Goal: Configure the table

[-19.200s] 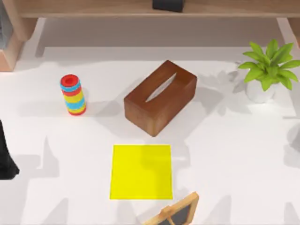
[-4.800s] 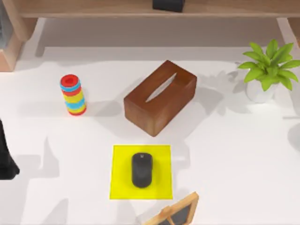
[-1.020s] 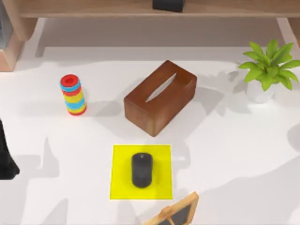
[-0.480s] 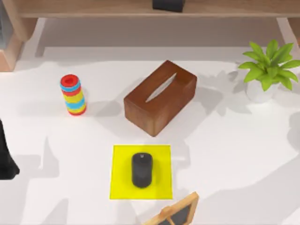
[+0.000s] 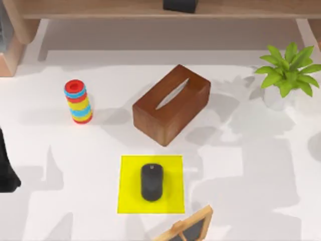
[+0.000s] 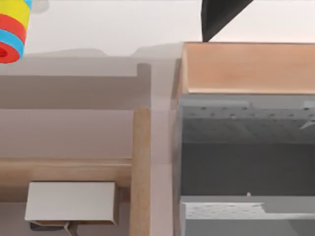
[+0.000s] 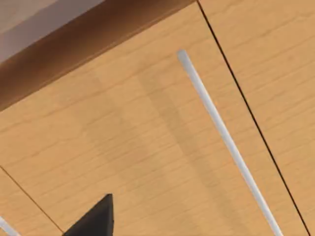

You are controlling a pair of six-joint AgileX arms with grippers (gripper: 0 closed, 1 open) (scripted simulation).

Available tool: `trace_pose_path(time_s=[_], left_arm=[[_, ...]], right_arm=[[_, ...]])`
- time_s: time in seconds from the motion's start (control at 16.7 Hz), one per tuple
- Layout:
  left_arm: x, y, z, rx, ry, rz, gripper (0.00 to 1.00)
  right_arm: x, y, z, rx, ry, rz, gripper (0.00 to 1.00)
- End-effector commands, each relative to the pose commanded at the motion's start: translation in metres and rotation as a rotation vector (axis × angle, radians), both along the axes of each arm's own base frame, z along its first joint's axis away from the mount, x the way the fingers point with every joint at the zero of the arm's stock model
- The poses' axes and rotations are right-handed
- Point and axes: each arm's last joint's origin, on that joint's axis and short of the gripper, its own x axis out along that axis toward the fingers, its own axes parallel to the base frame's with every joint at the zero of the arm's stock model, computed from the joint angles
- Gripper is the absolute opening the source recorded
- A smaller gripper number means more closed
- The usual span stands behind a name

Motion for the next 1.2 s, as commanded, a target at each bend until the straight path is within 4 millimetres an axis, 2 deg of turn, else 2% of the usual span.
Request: trace_pose_path(time_s=[0.18, 0.3, 0.48, 0.6, 0.78, 0.96, 1.2], left_arm=[[0.000, 0.000, 0.000, 0.000, 0.000, 0.000, 1.00], [0.000, 0.000, 0.000, 0.000, 0.000, 0.000, 1.00], [0.000, 0.000, 0.000, 0.000, 0.000, 0.000, 1.00], [0.000, 0.000, 0.000, 0.000, 0.000, 0.000, 1.00], [0.000, 0.000, 0.000, 0.000, 0.000, 0.000, 1.00], [0.000, 0.000, 0.000, 0.000, 0.000, 0.000, 1.00], [0.000, 0.000, 0.000, 0.000, 0.000, 0.000, 1.00]], right_arm=[[-0.068, 0.035, 0.032, 0.212, -0.055, 0.029, 1.00], [-0.115, 0.053, 0.035, 0.361, -0.087, 0.052, 1.00], [-0.173, 0.071, 0.017, 0.583, -0.117, 0.085, 1.00], [-0.199, 0.078, -0.004, 0.723, -0.122, 0.101, 1.00], [-0.219, 0.083, -0.040, 0.903, -0.103, 0.106, 1.00], [-0.225, 0.085, -0.068, 1.026, -0.071, 0.095, 1.00], [-0.226, 0.086, -0.077, 1.065, -0.057, 0.088, 1.00]])
